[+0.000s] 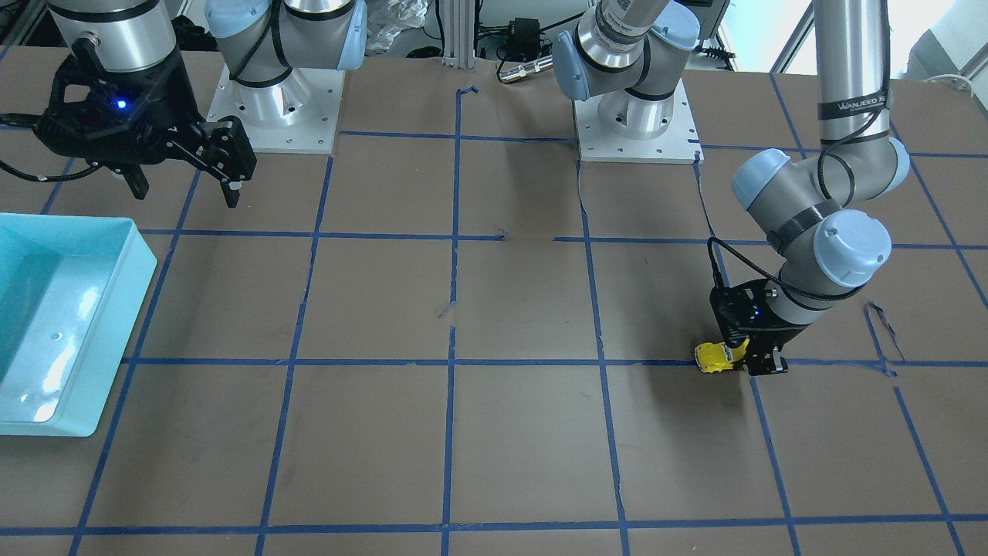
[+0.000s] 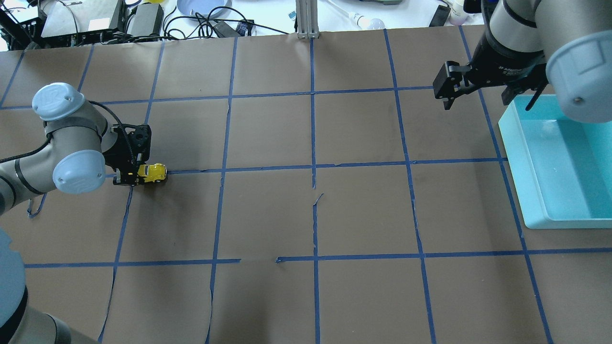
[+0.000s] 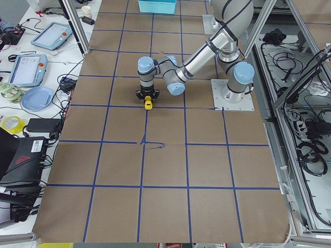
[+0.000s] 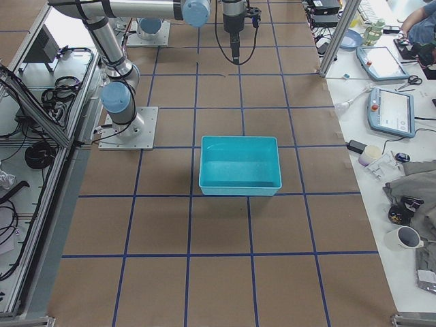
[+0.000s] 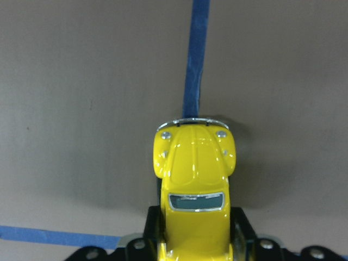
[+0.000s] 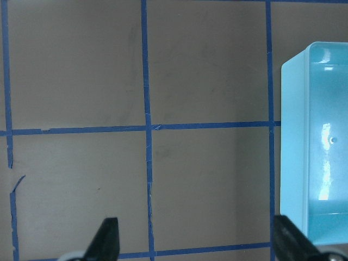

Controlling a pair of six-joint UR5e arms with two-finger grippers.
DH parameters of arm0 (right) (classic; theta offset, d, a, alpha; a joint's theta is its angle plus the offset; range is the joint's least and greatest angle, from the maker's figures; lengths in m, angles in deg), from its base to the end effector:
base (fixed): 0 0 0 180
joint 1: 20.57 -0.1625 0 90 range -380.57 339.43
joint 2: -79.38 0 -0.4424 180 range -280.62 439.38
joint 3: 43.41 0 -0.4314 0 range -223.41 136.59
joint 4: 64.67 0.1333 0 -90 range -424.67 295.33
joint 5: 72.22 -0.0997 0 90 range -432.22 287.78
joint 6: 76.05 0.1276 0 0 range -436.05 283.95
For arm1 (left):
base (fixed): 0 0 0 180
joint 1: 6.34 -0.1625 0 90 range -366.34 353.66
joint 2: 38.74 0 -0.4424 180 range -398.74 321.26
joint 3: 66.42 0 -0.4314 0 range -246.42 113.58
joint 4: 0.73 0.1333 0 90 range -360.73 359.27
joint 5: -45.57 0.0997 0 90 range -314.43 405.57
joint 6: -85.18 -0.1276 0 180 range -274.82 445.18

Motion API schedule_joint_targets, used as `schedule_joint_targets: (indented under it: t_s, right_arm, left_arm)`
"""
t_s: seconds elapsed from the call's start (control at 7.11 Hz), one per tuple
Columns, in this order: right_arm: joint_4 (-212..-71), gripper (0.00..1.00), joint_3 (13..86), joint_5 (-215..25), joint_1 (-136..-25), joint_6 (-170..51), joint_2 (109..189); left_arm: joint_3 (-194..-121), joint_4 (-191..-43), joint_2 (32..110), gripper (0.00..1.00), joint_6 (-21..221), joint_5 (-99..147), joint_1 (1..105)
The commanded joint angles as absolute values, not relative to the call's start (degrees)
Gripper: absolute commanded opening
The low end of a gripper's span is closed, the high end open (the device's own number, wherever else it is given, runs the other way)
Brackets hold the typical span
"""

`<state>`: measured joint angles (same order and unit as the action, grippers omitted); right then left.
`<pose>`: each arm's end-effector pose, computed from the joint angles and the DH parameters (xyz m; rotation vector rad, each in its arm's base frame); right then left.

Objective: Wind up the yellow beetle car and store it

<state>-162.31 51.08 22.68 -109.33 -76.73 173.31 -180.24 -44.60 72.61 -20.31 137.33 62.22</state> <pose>0.1112 -0.5182 0.4858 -0.0230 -3.0484 0.1864 0.0868 -0.5751 0.1427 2.0835 2.3126 0.0311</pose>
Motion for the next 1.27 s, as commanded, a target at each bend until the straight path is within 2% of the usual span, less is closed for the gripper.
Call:
schedule_joint_targets:
  t_s: [0.0, 1.13]
  right_arm:
    - [-160.3, 1.0, 50.55, 17.81, -109.6, -76.67, 173.68]
    - [-159.42, 1.0, 50.99, 18.83, -109.6, -76.93, 172.81]
  left_arm:
    - [-179.98, -44.59, 71.92, 1.0, -20.2, 137.59, 62.22]
    - [-179.89, -44.59, 71.56, 1.0, -19.77, 137.5, 62.48]
